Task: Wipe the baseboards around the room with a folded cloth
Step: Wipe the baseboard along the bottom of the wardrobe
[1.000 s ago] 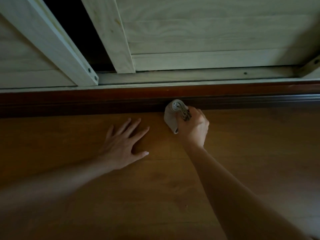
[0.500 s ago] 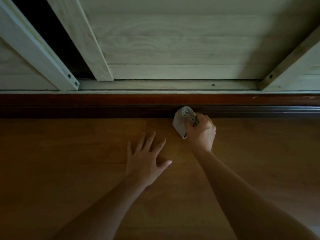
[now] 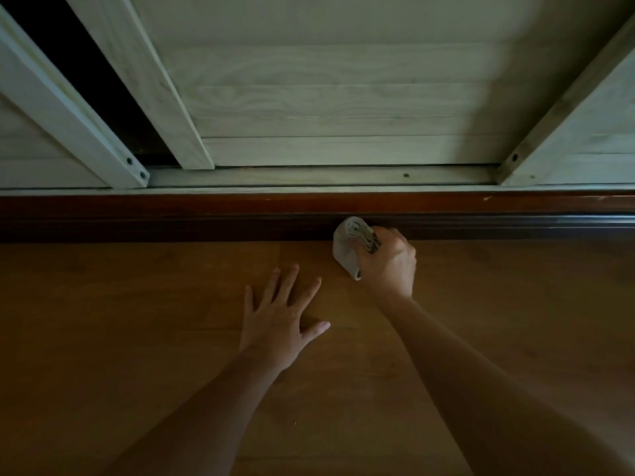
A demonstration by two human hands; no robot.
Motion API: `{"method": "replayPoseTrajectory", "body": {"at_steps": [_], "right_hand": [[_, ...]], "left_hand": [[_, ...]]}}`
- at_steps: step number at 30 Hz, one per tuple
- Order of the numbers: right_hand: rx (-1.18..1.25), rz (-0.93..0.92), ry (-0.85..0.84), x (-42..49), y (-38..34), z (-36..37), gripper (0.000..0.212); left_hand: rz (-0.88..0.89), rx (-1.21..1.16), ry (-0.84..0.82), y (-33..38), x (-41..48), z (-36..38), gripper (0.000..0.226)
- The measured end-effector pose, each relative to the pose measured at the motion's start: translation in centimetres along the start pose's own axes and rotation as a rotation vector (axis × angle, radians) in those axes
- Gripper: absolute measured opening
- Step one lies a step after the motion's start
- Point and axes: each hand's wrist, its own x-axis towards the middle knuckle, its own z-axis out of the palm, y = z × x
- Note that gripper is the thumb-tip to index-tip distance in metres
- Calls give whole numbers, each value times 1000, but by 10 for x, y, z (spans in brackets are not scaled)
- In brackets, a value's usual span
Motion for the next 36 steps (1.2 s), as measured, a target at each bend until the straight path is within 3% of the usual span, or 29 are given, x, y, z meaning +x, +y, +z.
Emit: {"method": "replayPoseTrajectory", "body": {"at_steps": [3, 9, 22, 36], "right_hand": [[5, 11, 40, -2, 5, -1, 19], [-20, -51, -62, 3, -3, -1, 18], [-139, 390, 168, 25, 96, -95, 20], [-192, 346, 162, 30, 105, -107, 18]], "left_hand": [[-6, 17, -3, 1, 0, -3, 86], [-12, 25, 0, 5, 0, -5, 91], [-12, 19, -39, 10, 2, -10, 77], [-21, -24, -39, 14, 2, -12, 79]]}}
